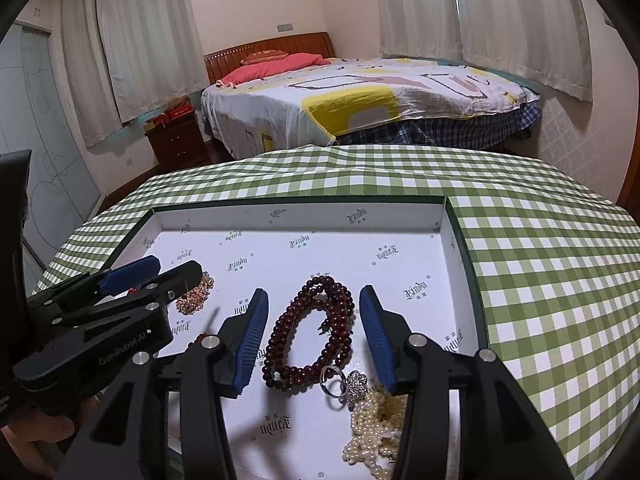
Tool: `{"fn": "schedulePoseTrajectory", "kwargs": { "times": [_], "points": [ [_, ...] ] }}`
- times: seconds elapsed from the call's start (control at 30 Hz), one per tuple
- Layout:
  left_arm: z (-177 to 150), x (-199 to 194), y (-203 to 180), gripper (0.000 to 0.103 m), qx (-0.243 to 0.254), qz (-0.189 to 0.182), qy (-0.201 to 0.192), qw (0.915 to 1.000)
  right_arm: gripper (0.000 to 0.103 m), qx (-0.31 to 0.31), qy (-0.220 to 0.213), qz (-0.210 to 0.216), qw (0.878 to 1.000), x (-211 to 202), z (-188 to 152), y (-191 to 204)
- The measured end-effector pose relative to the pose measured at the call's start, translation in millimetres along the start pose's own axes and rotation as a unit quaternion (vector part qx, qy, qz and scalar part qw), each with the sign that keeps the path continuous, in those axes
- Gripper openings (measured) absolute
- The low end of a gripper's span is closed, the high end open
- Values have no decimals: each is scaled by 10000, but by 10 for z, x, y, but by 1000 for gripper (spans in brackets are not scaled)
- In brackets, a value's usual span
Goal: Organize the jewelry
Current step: 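Open the left tool to drop the chain while the right tool drops the bracelet in the box, then withdraw both tools from the box back over the table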
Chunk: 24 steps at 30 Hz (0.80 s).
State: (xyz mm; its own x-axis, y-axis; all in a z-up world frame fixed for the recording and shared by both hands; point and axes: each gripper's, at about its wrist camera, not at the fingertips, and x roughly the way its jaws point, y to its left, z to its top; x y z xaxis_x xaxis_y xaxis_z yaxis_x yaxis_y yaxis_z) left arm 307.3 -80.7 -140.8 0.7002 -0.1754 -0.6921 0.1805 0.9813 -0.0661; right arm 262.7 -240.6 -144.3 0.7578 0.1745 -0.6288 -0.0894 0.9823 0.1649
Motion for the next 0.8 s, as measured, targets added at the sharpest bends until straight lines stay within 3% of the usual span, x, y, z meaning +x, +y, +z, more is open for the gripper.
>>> {"fn": "schedulePoseTrajectory", "kwargs": {
  "times": [0.33, 0.8],
  "points": [
    [32, -244, 63, 68, -51, 11, -258, 9997, 57, -63, -155, -22, 9999, -122, 38, 13],
    [-51, -954, 113, 75, -268, -35, -897, 9956, 63, -110, -608, -120, 9980, -685, 36, -73]
  ]
}}
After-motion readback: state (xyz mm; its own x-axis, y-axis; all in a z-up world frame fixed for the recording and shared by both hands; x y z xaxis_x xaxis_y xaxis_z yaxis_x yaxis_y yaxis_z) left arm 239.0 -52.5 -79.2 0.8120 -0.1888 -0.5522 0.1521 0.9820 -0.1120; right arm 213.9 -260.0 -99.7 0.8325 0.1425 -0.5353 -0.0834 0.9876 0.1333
